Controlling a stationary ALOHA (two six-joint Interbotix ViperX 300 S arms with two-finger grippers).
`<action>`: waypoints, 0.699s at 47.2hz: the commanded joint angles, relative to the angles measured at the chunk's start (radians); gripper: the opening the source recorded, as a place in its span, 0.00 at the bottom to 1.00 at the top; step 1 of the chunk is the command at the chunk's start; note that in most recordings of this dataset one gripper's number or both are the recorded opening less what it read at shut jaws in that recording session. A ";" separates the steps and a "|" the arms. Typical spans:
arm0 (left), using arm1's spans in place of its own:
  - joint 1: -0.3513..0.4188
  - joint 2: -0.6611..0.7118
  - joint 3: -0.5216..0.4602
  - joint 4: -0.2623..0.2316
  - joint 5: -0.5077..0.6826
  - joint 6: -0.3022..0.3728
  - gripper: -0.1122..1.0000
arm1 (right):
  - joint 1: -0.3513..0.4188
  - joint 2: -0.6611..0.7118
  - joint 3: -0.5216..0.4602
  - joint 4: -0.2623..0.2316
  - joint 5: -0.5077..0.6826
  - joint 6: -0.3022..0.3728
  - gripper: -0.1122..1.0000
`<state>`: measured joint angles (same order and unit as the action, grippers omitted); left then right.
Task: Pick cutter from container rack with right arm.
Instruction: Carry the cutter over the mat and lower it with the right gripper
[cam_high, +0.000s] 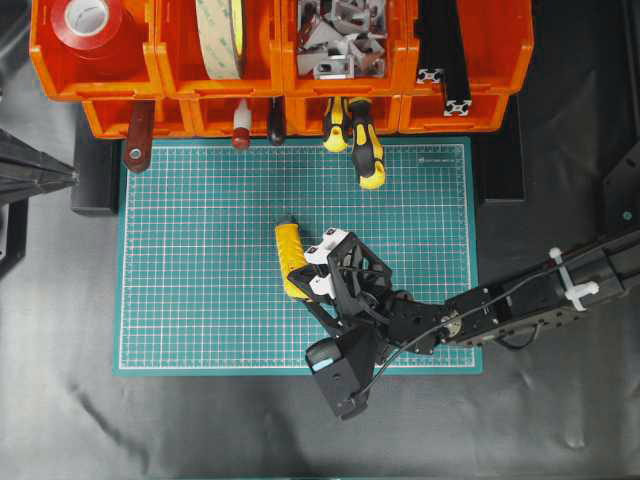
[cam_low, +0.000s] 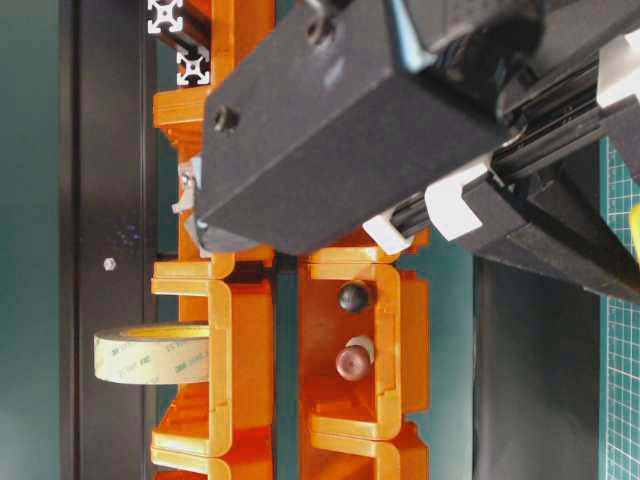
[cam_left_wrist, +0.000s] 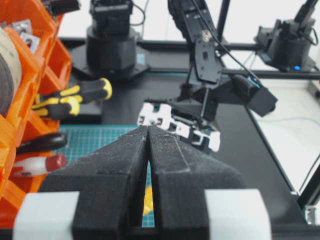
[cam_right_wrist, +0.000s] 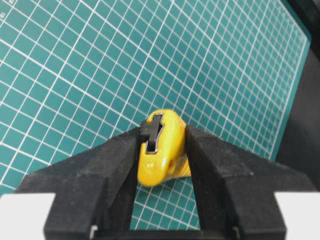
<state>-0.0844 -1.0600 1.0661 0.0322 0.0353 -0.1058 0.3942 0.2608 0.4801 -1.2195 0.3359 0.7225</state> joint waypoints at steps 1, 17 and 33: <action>-0.002 0.014 -0.023 0.003 -0.003 -0.005 0.10 | 0.005 -0.025 0.003 0.009 -0.009 0.023 0.35; 0.014 -0.003 -0.028 0.003 0.011 -0.005 0.10 | 0.006 -0.026 0.008 0.061 -0.014 0.023 0.45; 0.023 -0.015 -0.028 0.003 0.086 -0.011 0.10 | 0.035 -0.028 0.015 0.160 -0.008 0.023 0.72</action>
<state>-0.0690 -1.0815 1.0661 0.0322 0.1043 -0.1104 0.4157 0.2562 0.5016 -1.0830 0.3313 0.7440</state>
